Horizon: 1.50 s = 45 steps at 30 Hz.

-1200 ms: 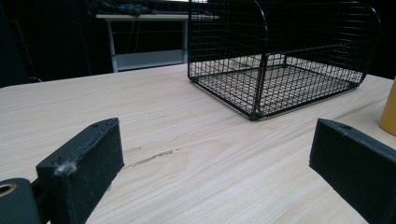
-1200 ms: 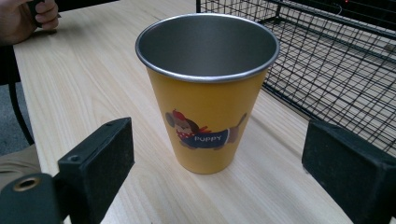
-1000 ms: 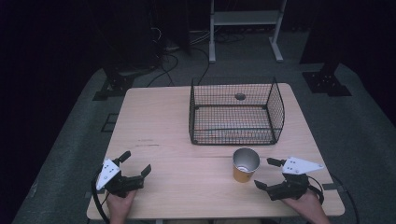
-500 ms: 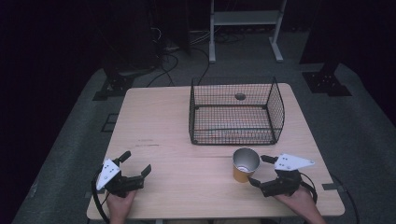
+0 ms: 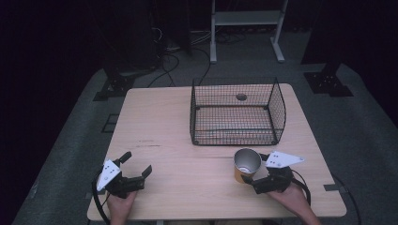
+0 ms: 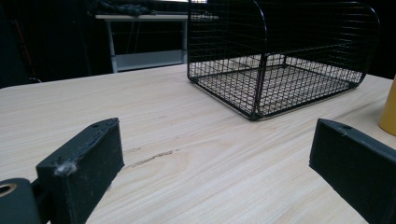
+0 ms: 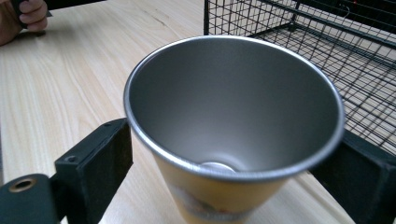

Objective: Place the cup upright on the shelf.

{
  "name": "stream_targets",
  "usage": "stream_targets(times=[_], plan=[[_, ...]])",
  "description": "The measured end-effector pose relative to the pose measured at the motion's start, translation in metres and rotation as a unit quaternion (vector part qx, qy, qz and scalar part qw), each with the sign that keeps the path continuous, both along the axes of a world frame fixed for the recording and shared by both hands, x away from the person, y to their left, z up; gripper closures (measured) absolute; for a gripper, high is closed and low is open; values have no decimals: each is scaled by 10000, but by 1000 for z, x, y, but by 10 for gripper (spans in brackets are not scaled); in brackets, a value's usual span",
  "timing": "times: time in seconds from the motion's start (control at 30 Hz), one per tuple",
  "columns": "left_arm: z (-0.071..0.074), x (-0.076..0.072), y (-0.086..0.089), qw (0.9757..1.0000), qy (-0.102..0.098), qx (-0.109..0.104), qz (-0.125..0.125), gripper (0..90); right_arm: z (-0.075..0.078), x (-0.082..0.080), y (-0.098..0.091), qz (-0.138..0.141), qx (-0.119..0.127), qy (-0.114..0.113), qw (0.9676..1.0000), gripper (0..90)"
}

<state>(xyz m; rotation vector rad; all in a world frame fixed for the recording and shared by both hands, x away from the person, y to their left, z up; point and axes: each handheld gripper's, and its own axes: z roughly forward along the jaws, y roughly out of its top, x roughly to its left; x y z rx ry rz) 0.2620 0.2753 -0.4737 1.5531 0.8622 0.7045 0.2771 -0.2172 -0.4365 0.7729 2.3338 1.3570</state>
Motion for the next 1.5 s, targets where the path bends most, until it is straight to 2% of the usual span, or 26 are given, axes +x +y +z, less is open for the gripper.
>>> stream_targets(times=[0.33,0.4,0.7,0.9,1.5], plan=[[0,0,0,10000,-3,-12,-2,22,-2,11,9,-30,-75,7,10000,96],[0,0,1,10000,-4,-13,-3,22,-1,12,9,28,-20,36,10000,122],[0,0,1,10000,-8,-18,0,22,5,13,11,161,-154,127,9997,125],[0,0,1,10000,-6,-17,-3,22,9,13,7,236,-145,180,9995,126],[0,0,1,10000,-11,-26,-2,22,39,19,-2,394,42,285,9988,127]])
